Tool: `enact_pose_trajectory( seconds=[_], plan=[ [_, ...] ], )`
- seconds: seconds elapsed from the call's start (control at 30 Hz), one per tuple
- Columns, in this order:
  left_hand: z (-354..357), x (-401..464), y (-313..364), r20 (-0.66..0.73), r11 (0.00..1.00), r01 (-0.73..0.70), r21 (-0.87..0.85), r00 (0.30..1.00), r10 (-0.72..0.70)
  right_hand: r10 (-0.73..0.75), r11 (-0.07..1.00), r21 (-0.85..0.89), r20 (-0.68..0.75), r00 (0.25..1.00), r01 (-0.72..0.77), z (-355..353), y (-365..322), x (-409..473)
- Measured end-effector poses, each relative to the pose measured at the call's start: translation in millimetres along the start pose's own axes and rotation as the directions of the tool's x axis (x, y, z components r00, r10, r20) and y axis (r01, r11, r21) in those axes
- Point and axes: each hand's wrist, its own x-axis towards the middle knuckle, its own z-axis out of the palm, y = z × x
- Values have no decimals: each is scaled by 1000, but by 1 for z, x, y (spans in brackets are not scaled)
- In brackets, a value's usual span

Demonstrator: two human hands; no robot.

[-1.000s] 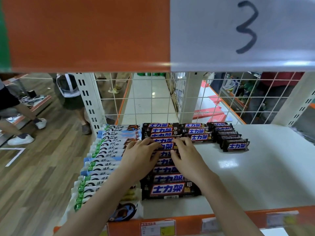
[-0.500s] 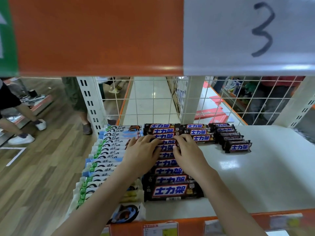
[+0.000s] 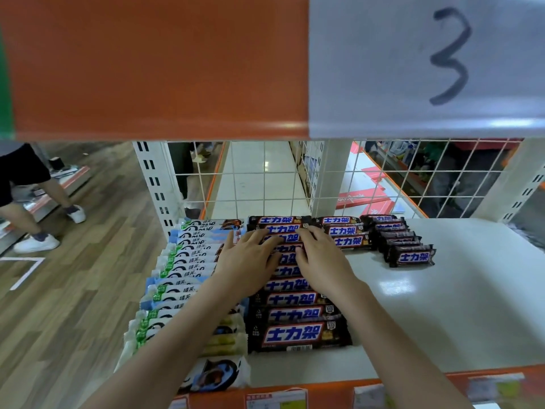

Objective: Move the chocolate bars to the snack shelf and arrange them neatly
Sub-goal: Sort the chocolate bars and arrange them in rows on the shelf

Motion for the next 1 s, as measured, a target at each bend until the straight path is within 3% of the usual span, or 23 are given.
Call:
enact_pose_trajectory(
  seconds=[0.57, 0.8, 1.0],
  plan=[
    [-2, 11, -1, -36, 1000, 16, 25, 999, -15, -20, 1000, -14, -51, 998, 20, 0, 0, 6],
    [7, 16, -6, -20, 998, 58, -1, 998, -58, -38, 998, -39, 53, 998, 40, 8, -4, 14],
    [10, 16, -4, -45, 998, 55, -23, 997, -56, -49, 999, -19, 14, 999, 49, 10, -3, 13]
  ],
)
